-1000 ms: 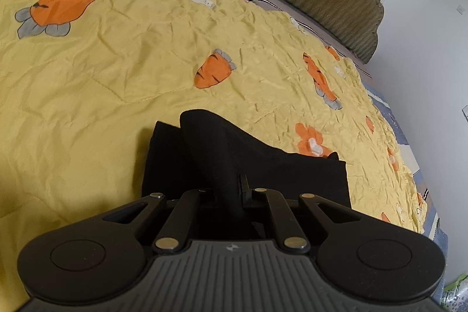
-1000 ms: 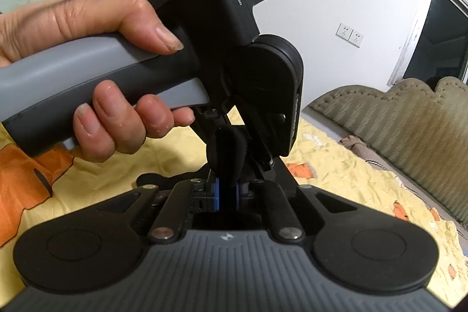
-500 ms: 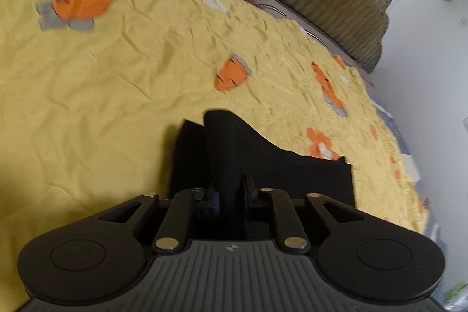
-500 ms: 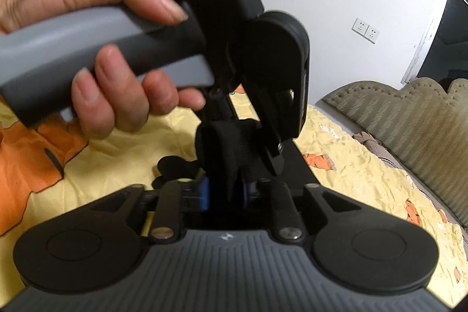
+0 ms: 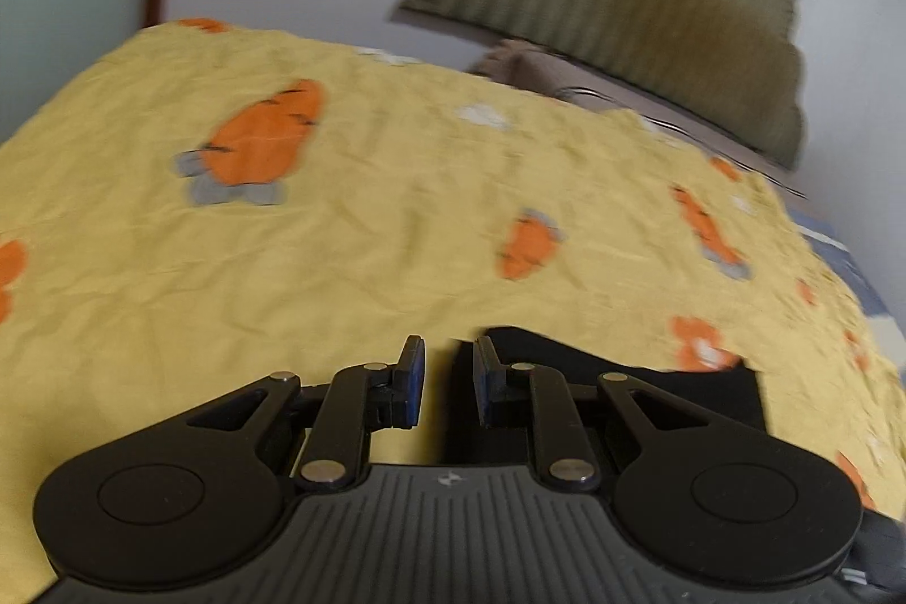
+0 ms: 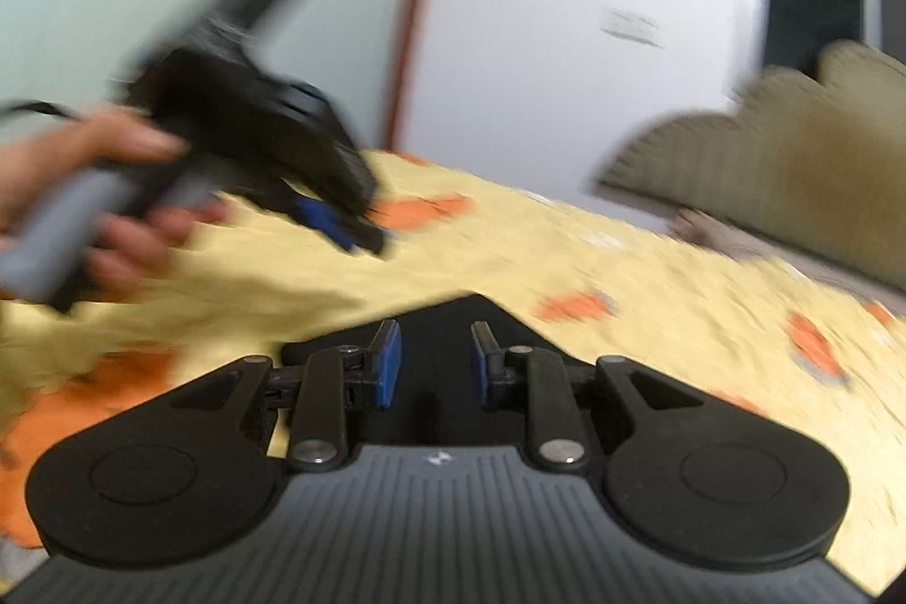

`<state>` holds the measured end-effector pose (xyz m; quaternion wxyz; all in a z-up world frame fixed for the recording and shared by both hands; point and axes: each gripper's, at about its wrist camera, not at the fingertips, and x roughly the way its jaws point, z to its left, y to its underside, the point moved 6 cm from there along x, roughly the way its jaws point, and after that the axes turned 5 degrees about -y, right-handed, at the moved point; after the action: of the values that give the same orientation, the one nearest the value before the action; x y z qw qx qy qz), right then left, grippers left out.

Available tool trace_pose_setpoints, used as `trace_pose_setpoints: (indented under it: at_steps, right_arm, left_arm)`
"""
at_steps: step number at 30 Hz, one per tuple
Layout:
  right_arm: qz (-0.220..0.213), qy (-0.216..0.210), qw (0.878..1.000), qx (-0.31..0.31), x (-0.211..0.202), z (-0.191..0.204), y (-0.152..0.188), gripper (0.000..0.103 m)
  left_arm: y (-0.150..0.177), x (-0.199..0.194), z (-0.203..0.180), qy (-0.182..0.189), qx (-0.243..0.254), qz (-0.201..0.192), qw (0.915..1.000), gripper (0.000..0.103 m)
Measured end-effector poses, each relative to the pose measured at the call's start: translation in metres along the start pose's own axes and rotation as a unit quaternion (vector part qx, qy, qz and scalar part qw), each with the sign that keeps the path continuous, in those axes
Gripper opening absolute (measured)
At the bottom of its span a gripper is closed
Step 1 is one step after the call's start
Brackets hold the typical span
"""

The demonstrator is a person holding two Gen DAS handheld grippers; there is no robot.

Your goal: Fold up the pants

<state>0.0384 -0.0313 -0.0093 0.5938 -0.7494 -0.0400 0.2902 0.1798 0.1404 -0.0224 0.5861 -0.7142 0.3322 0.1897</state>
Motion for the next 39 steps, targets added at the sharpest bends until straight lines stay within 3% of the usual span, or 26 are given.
trace_pose_setpoints:
  at_steps: [2,5,8,11,13,15,17,19,23,28,33,36,39]
  right_arm:
    - [0.037,0.014,0.999,-0.002,0.017,-0.009,0.01,0.023]
    - [0.083,-0.002,0.995,-0.046,0.045,0.004,0.028,0.024]
    - [0.071,0.014,0.994,-0.087,0.046,0.014,0.033,0.024]
    - [0.05,-0.001,0.997,-0.05,0.037,0.009,0.025,0.024]
    - [0.049,-0.017,0.998,-0.045,0.035,0.01,0.023,0.031]
    - [0.076,-0.017,0.995,-0.065,0.043,0.015,0.031,0.032]
    - [0.08,-0.015,0.994,-0.072,0.047,0.016,0.039,0.032]
    - [0.08,-0.023,0.995,-0.05,0.042,0.009,0.035,0.032]
    - [0.078,-0.038,0.996,-0.026,0.014,-0.012,0.028,0.033]
    - [0.073,0.012,0.997,0.008,-0.015,-0.049,0.037,0.041]
    - [0.116,0.013,0.993,0.009,-0.003,-0.06,0.068,0.046]
    - [0.101,0.025,0.995,0.004,-0.012,-0.063,0.066,0.048]
    - [0.06,0.096,0.994,-0.012,-0.04,-0.077,0.062,0.061]
  left_arm:
    - [0.002,0.002,-0.019,0.026,0.013,0.005,0.9996,0.017]
    - [0.004,0.008,-0.038,0.06,0.012,0.012,0.998,0.017]
    - [0.001,0.015,-0.054,0.1,0.013,0.018,0.9948,0.017]
    - [0.002,0.028,-0.065,0.12,0.024,0.026,0.9921,0.017]
    - [0.007,0.044,-0.063,0.098,0.033,0.033,0.9941,0.017]
    - [0.017,0.062,-0.053,0.063,0.034,0.048,0.9963,0.017]
    - [0.028,0.069,-0.042,0.064,0.024,0.054,0.9962,0.017]
    - [0.032,0.062,-0.036,0.07,0.02,0.041,0.9965,0.017]
    - [0.028,0.029,-0.024,0.034,0.027,-0.005,0.999,0.017]
    - [0.045,0.002,-0.023,0.042,0.058,-0.008,0.9974,0.017]
    - [0.084,-0.003,-0.022,-0.059,0.151,-0.015,0.9867,0.017]
    - [0.085,-0.015,-0.019,-0.081,0.16,-0.023,0.9835,0.018]
    - [0.08,-0.026,-0.027,-0.071,0.152,-0.034,0.9852,0.018]
